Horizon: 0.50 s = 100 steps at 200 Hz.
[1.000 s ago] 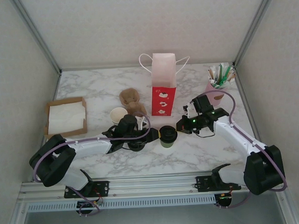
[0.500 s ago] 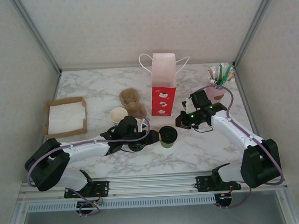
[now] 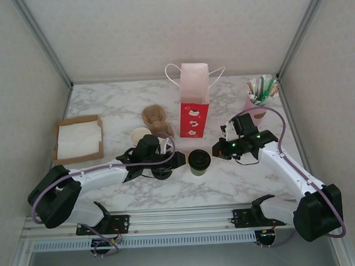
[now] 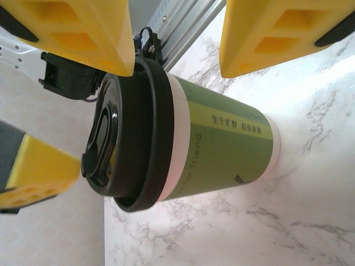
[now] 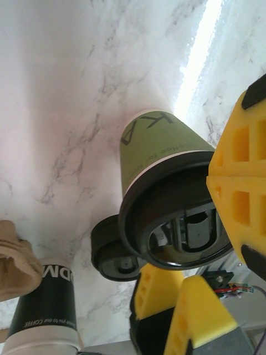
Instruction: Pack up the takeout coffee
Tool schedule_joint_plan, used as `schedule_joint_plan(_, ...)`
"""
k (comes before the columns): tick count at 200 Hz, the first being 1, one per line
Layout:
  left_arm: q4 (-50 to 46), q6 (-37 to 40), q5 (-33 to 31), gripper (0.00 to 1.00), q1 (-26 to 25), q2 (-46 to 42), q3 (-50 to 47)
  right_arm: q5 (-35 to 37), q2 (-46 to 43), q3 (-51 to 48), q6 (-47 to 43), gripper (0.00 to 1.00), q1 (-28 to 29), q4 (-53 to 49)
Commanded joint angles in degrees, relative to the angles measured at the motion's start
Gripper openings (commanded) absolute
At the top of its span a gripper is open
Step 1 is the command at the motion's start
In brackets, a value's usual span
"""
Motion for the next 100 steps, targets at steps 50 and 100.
schedule_joint_plan(50,3.67,1.79,3.84,0.43,1.12,4.42,2.82,-4.42,0.96,-2.65,1.65,0.00,0.32,2.44)
schedule_joint_plan(100,4.05,1.49,3.85,0.42,1.11,5.40,1.39,-4.45,2.43,-2.90,1.63,0.00,0.58,3.42)
